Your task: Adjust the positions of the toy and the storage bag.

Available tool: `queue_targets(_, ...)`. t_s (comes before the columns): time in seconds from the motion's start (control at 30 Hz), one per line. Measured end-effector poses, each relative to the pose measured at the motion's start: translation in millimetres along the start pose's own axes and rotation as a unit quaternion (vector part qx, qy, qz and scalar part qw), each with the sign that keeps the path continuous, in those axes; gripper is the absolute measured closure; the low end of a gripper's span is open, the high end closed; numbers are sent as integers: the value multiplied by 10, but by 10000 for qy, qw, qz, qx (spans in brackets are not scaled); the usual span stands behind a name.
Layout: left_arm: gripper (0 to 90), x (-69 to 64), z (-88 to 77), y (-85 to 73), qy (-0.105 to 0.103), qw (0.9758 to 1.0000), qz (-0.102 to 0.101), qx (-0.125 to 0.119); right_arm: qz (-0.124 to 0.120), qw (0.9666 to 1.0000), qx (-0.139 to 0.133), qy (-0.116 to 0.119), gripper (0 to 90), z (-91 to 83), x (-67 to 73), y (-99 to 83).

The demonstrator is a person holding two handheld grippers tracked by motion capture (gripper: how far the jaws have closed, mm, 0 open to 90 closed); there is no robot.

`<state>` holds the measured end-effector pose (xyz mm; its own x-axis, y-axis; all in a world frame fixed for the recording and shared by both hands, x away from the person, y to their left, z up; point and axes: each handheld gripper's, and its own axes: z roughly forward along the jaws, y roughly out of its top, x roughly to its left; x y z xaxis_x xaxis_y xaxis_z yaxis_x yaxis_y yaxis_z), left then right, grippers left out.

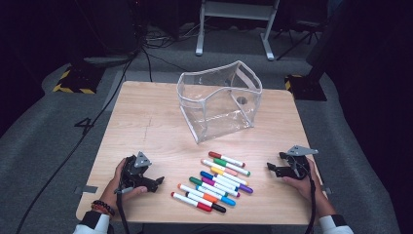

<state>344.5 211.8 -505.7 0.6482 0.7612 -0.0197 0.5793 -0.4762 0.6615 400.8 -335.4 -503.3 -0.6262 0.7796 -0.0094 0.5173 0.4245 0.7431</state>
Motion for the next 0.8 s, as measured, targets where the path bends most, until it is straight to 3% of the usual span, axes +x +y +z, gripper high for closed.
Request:
queue_targets(0.4, 5, -120, -100, -116, -177, 9996, 235, 13, 31, 10000, 55, -10, 243, 42, -69, 54)
queue_targets(0.6, 5, -306, -150, -177, -309, 9988, 375, 21, -32, 10000, 35, 60, 261, 160, -117, 162)
queue_targets(0.67, 4, -400, -169, -195, -386, 9982, 462, 52, -10, 10000, 27, 86, 308, 212, -150, 230)
queue_targets(0.8, 5, -557, -207, -225, -463, 9972, 581, 124, -139, 9993, -336, -28, 348, 212, -205, 429)
